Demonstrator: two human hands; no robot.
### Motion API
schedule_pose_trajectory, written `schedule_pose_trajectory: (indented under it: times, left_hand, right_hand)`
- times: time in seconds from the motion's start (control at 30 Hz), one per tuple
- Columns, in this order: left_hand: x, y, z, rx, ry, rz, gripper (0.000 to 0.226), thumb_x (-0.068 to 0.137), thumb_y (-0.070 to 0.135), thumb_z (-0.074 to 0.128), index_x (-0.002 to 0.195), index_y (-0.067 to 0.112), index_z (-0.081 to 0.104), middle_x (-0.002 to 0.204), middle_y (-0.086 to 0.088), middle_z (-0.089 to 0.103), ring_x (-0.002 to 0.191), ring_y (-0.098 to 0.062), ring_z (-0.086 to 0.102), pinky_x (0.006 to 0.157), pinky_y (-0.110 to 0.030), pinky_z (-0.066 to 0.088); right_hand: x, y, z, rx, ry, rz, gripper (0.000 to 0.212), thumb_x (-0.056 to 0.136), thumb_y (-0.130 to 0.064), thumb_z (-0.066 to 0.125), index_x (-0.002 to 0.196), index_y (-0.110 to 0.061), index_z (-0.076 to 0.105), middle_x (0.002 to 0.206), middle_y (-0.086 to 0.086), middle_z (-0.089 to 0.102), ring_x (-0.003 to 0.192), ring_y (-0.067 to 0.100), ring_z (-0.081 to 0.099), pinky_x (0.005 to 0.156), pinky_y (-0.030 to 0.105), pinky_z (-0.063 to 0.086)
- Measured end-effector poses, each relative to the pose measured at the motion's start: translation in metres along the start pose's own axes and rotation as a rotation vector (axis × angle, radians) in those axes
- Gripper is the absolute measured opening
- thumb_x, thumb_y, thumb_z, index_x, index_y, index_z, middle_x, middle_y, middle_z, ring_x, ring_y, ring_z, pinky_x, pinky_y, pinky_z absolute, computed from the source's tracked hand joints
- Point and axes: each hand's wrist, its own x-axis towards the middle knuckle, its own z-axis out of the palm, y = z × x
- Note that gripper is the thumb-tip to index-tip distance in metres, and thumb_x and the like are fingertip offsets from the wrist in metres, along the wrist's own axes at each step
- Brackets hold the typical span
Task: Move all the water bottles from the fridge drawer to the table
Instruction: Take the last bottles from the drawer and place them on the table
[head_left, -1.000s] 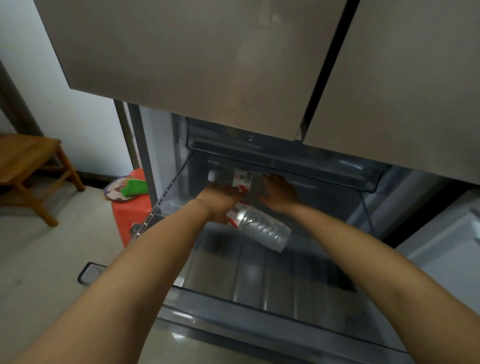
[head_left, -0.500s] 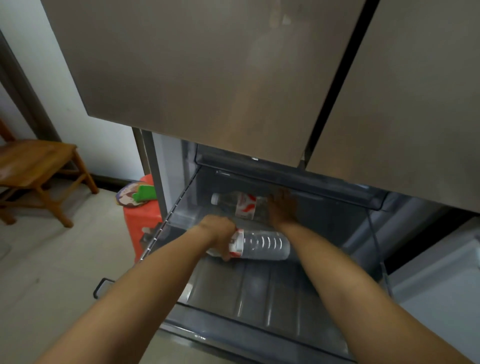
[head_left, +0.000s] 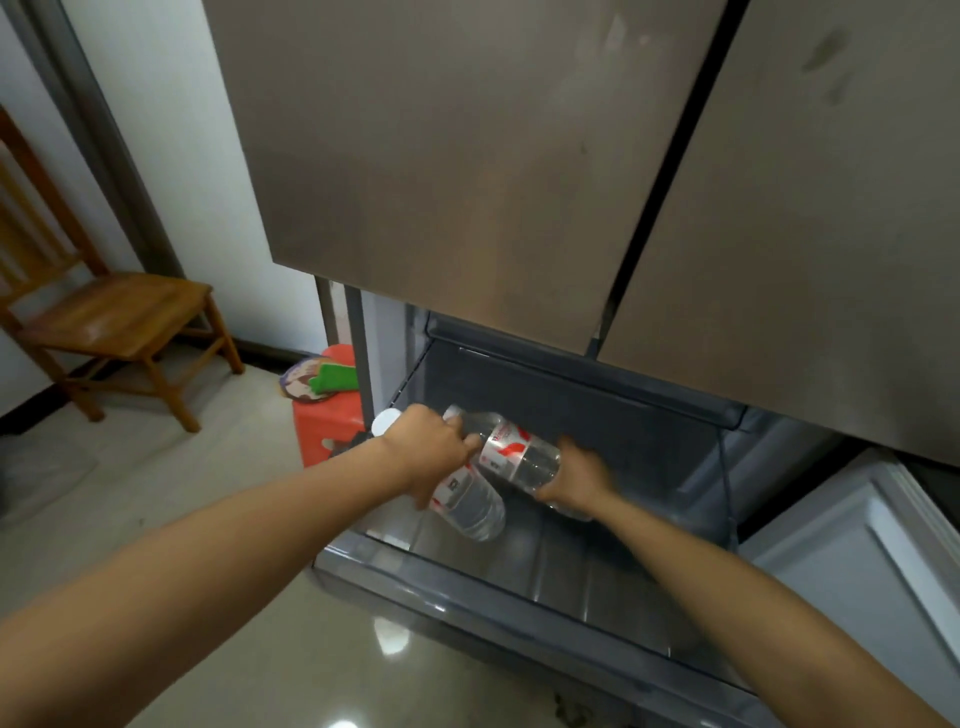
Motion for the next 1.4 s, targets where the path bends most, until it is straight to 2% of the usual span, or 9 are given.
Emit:
schedule_pose_trajectory:
  times: [0.3, 0.47, 0.63, 0.73, 0.83, 1.03, 1.13, 1.23, 1.4]
  left_hand:
    - [-0.079, -0.045, -0.043, 0.175, 0.067, -0.117, 0.077, 0.066, 0.04, 0.077, 0.13, 0.02, 0.038, 0.109, -0.009, 0.062, 0.093, -0.028, 0.061, 0.082, -0.041, 0.045]
    - [-0.128, -0.06, -0.067, 0.272, 0.077, -0.27, 0.075, 0.073, 0.039, 0.073, 0.133, 0.023, 0.032, 0.125, -0.009, 0.055, 0.112, -0.031, 0.054, 0.103, -0.051, 0.031]
    - [-0.194, -0.062, -0.075, 0.313, 0.04, -0.442, 0.076, 0.075, 0.042, 0.069, 0.135, 0.024, 0.026, 0.135, -0.007, 0.046, 0.122, -0.03, 0.046, 0.107, -0.05, 0.028]
    - [-0.242, -0.059, -0.072, 0.297, 0.032, -0.53, 0.071, 0.075, 0.043, 0.068, 0.132, 0.026, 0.029, 0.133, -0.004, 0.048, 0.118, -0.026, 0.048, 0.1, -0.043, 0.035]
    - [-0.287, -0.048, -0.059, 0.27, -0.034, -0.615, 0.066, 0.076, 0.044, 0.065, 0.129, 0.026, 0.032, 0.128, -0.003, 0.051, 0.111, -0.025, 0.052, 0.092, -0.038, 0.038]
    - [-0.378, -0.001, -0.008, 0.107, -0.324, -0.839, 0.069, 0.072, 0.044, 0.066, 0.128, 0.021, 0.033, 0.12, -0.006, 0.055, 0.103, -0.027, 0.056, 0.078, -0.033, 0.035]
    - [-0.418, 0.03, 0.015, -0.008, -0.396, -0.955, 0.066, 0.072, 0.048, 0.066, 0.125, 0.022, 0.038, 0.117, -0.005, 0.056, 0.101, -0.027, 0.057, 0.081, -0.035, 0.04]
    - [-0.471, 0.073, 0.036, -0.159, -0.458, -1.166, 0.063, 0.066, 0.054, 0.067, 0.116, 0.022, 0.045, 0.105, -0.001, 0.061, 0.088, -0.022, 0.06, 0.069, -0.032, 0.041]
    - [-0.552, 0.144, 0.06, -0.432, -0.511, -1.589, 0.053, 0.055, 0.062, 0.064, 0.09, 0.026, 0.048, 0.075, 0.009, 0.054, 0.066, -0.014, 0.052, 0.048, -0.023, 0.028]
  right_hand:
    - [-0.043, -0.04, -0.027, 0.344, 0.057, -0.123, 0.064, 0.055, -0.034, 0.082, 0.099, -0.025, 0.037, 0.103, 0.005, 0.048, 0.094, 0.018, 0.047, 0.073, 0.027, 0.042]
    - [-0.063, -0.072, -0.049, 0.577, 0.067, -0.289, 0.071, 0.056, -0.027, 0.086, 0.107, -0.03, 0.036, 0.115, 0.004, 0.047, 0.102, 0.017, 0.051, 0.085, 0.032, 0.049]
    - [-0.085, -0.122, -0.058, 0.806, -0.013, -0.553, 0.083, 0.056, -0.019, 0.085, 0.124, -0.032, 0.039, 0.115, -0.006, 0.052, 0.103, 0.01, 0.055, 0.08, 0.022, 0.049]
    - [-0.098, -0.159, -0.052, 0.89, -0.151, -0.654, 0.083, 0.06, -0.012, 0.084, 0.129, -0.028, 0.039, 0.121, 0.0, 0.053, 0.108, 0.014, 0.056, 0.088, 0.03, 0.051]
    - [-0.117, -0.197, -0.037, 0.959, -0.269, -0.742, 0.076, 0.062, -0.005, 0.082, 0.118, -0.032, 0.039, 0.118, 0.0, 0.055, 0.105, 0.011, 0.058, 0.078, 0.016, 0.051]
    - [-0.178, -0.267, 0.013, 0.803, -0.589, -0.895, 0.074, 0.064, -0.013, 0.081, 0.114, -0.03, 0.03, 0.106, -0.013, 0.053, 0.094, 0.001, 0.057, 0.073, 0.015, 0.049]
    - [-0.208, -0.287, 0.045, 0.734, -0.669, -0.92, 0.07, 0.064, -0.012, 0.081, 0.111, -0.029, 0.031, 0.102, -0.014, 0.053, 0.091, 0.001, 0.057, 0.07, 0.014, 0.047]
    - [-0.249, -0.308, 0.079, 0.631, -0.771, -0.978, 0.07, 0.063, -0.012, 0.082, 0.11, -0.028, 0.033, 0.1, -0.012, 0.054, 0.091, 0.003, 0.058, 0.071, 0.016, 0.048]
    - [-0.329, -0.337, 0.129, 0.48, -0.871, -1.071, 0.073, 0.062, -0.014, 0.083, 0.115, -0.022, 0.034, 0.099, -0.007, 0.057, 0.09, 0.01, 0.061, 0.081, 0.029, 0.053]
